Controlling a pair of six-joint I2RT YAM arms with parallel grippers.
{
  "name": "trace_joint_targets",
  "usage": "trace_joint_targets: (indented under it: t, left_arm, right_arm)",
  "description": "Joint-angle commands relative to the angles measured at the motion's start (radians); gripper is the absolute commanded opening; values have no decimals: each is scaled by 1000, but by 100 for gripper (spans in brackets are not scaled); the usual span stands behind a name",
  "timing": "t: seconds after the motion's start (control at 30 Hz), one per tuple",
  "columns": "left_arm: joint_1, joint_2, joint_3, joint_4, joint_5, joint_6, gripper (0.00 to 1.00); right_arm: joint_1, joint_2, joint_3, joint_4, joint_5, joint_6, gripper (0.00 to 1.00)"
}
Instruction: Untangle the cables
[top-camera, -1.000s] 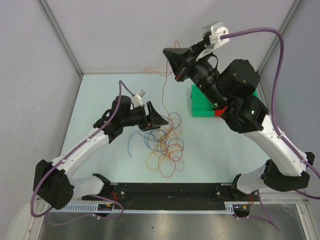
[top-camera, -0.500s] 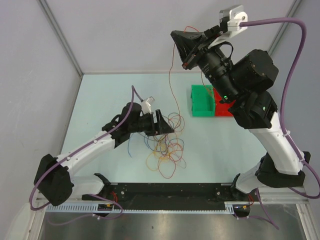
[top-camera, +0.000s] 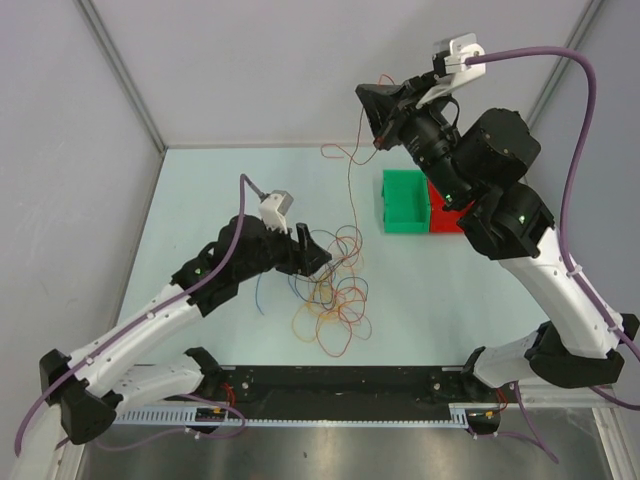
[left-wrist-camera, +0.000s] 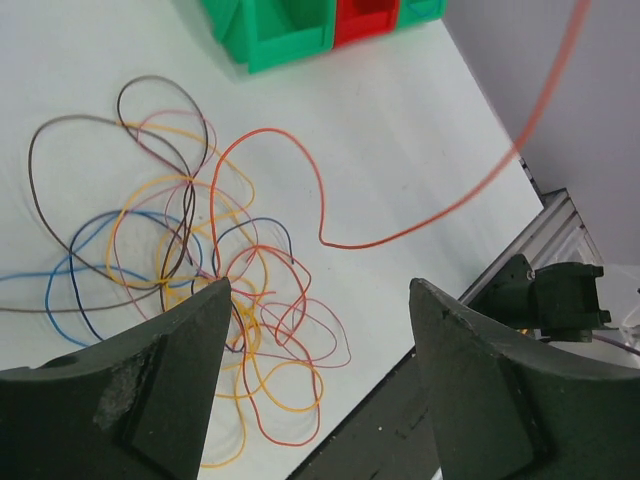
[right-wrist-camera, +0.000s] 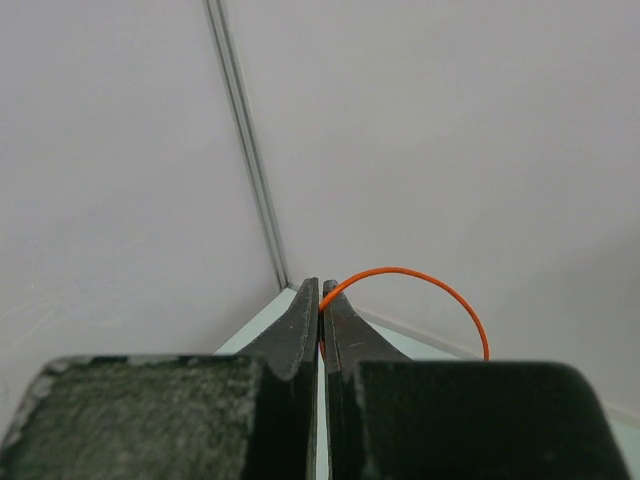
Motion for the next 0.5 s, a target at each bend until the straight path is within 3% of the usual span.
trace_joint_targets:
  t: [0.0, 0.23, 0.4, 0.47]
  left_arm:
    - [-43, -31, 45, 59, -58, 102, 77]
    - [-142, 41, 68, 181, -79, 154, 80]
    - [-218, 180, 165, 204, -104, 209, 82]
    - [-254, 223, 220, 195, -177, 217, 81]
  right_arm:
    - [-11, -36, -16, 47, -25, 39, 0]
    - [-19, -50, -28, 37, -33, 42, 0]
    - [-26, -74, -48, 34, -36, 44, 0]
    - [-29, -89, -59, 33, -35, 42, 0]
